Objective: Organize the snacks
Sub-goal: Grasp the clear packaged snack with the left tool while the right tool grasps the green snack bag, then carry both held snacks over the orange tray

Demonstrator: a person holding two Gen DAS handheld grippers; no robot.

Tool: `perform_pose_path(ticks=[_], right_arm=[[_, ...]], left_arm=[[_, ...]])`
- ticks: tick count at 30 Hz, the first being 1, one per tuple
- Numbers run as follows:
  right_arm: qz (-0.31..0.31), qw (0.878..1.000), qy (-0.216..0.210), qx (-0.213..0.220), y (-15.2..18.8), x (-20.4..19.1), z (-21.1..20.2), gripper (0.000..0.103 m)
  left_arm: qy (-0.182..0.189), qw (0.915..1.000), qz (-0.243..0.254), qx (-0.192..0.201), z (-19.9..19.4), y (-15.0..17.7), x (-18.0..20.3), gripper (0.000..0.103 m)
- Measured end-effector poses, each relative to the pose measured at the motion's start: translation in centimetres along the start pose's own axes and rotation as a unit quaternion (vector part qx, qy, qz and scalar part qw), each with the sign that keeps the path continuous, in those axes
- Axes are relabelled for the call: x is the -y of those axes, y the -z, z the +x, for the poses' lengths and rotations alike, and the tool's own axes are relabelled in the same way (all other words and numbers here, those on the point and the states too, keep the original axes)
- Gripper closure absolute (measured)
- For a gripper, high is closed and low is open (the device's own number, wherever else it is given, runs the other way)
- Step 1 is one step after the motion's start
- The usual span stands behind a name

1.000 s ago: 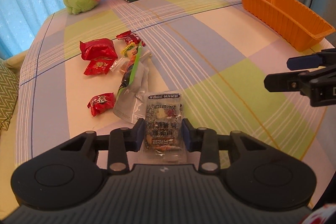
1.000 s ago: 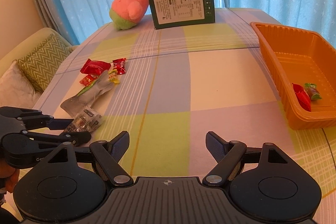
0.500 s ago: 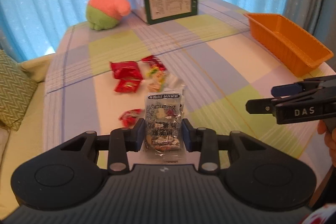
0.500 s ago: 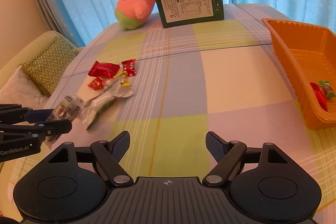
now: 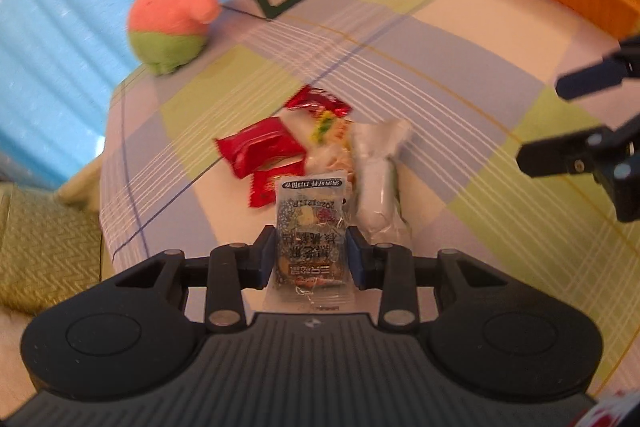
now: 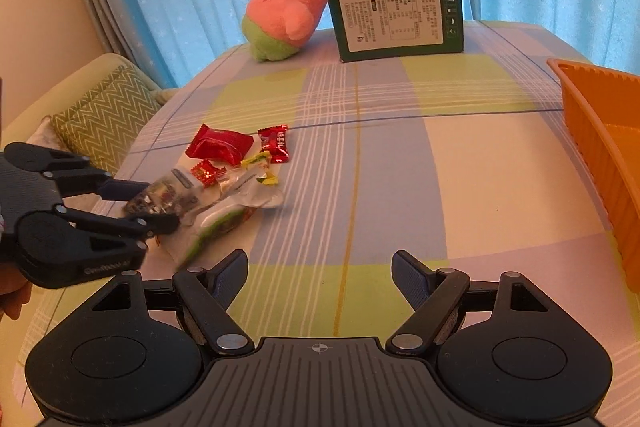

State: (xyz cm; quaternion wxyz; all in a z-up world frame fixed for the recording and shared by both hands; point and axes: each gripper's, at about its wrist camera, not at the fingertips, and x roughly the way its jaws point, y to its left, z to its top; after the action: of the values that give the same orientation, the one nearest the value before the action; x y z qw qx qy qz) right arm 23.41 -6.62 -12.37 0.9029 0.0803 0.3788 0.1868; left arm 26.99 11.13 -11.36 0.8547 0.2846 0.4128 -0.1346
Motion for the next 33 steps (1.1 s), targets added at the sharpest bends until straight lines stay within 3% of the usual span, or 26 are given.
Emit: perform_pose_path(ticks=[2, 6, 10, 12, 15, 18, 21, 30, 33], right_arm=[[0.005, 1.000, 0.004, 0.001, -0.1, 0.6, 0.0, 0.024], [0.025, 1.000, 0.008, 0.004, -0.2, 2.2, 0.0, 0.024], [0.047, 0.999, -0.001, 0.003, -0.2, 3.5, -0.4, 0.024], [0.058, 0.998, -0.010, 0.002, -0.1, 3.9, -0.7, 0.024], [0.057, 0.998, -0.019, -0.003, 0.2, 3.8, -0.7, 0.024], [0.054, 0.998, -0.025, -0.008, 0.5, 3.4, -0.4, 0.025], [0.046, 0.998, -0.031, -0.010, 0.6, 2.7, 0.3, 0.039], [-0.009, 1.000, -0.012, -0.010, 1.0, -0.1, 2.2, 0.054], [-0.026, 1.000, -0.002, -0.006, 1.0, -0.7, 2.7, 0.058]], left_arm=[[0.015, 0.9999, 0.006, 0.001, 0.1, -0.2, 0.7, 0.070], [0.071, 0.9966, -0.038, 0.011, -0.2, -0.5, 1.6, 0.070], [0.140, 0.9831, -0.115, 0.023, -0.6, -0.6, 2.7, 0.070], [0.154, 0.9791, -0.130, 0.026, -0.9, -0.3, 3.6, 0.070], [0.129, 0.9819, -0.137, 0.024, -1.5, 0.3, 4.6, 0.070], [0.103, 0.9794, -0.172, 0.027, -2.0, 1.3, 4.1, 0.070], [0.088, 0.9728, -0.212, 0.033, -2.5, 2.5, 3.2, 0.070], [0.072, 0.9601, -0.267, 0.038, -2.6, 4.5, 1.6, 0.070], [0.073, 0.9607, -0.265, 0.037, -2.6, 4.6, 1.7, 0.070]])
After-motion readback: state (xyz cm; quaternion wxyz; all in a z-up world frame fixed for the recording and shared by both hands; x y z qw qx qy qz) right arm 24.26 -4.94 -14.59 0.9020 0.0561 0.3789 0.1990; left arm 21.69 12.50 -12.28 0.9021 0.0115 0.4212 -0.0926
